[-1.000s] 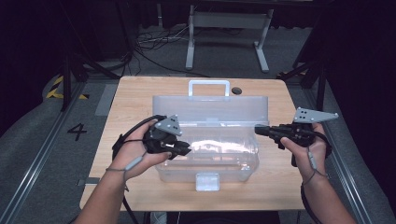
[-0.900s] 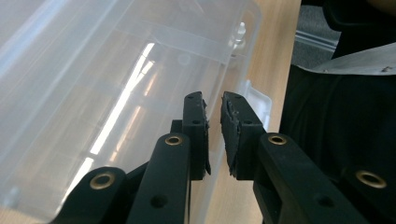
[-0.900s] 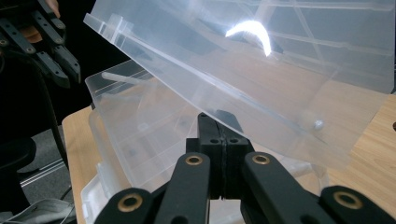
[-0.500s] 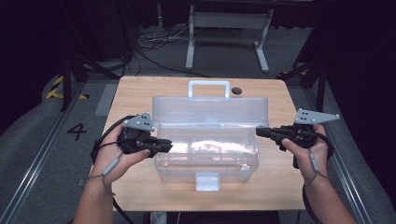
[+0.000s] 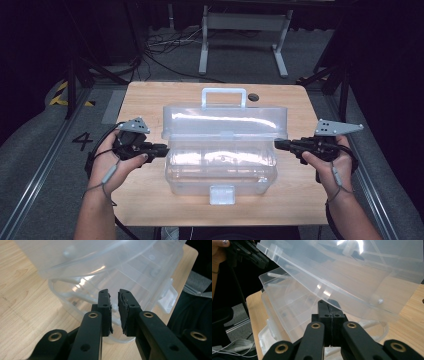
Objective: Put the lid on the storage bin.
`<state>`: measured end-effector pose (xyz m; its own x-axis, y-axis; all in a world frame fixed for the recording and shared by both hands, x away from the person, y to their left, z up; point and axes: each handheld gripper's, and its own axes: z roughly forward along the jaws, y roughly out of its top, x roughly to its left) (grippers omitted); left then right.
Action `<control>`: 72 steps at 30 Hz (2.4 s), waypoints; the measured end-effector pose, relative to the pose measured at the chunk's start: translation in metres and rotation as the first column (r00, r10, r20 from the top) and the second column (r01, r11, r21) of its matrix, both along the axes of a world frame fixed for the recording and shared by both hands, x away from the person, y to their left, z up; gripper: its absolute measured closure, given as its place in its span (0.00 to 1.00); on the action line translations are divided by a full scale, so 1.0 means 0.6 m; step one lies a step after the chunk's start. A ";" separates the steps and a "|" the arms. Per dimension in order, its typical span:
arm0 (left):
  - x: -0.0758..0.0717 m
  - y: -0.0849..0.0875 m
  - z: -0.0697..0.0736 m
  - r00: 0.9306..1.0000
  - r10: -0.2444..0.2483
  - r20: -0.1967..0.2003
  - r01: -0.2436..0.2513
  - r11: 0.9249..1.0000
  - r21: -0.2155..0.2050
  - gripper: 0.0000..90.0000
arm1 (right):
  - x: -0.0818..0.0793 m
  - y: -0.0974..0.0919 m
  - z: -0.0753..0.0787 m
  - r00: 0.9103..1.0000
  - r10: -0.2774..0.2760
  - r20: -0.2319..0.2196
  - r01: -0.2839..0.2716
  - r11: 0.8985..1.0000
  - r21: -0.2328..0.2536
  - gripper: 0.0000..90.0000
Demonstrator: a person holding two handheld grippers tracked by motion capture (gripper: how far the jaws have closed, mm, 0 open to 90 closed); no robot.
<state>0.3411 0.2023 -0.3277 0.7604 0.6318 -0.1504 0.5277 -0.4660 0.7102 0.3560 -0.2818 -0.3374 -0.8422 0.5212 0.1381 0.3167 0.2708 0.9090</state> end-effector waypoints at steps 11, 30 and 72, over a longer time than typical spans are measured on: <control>0.019 0.023 -0.020 0.995 0.100 -0.021 -0.099 0.994 0.044 0.87 | -0.007 0.001 -0.003 1.000 0.009 -0.020 -0.010 0.999 -0.039 1.00; 0.035 0.046 -0.044 0.988 0.145 -0.050 -0.143 0.989 0.037 0.85 | -0.010 -0.007 -0.005 0.997 0.007 -0.073 -0.015 0.994 -0.108 1.00; 0.043 0.052 -0.066 0.987 0.131 -0.093 -0.127 0.991 0.043 0.85 | -0.019 0.004 -0.022 0.978 0.079 -0.195 -0.156 0.895 -0.418 1.00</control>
<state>0.3667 0.2337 -0.3671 0.6556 0.7301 -0.1930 0.6496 -0.4150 0.6370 0.3444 -0.2792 -0.3503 -0.8851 0.4602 0.0690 0.3958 0.6665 0.6318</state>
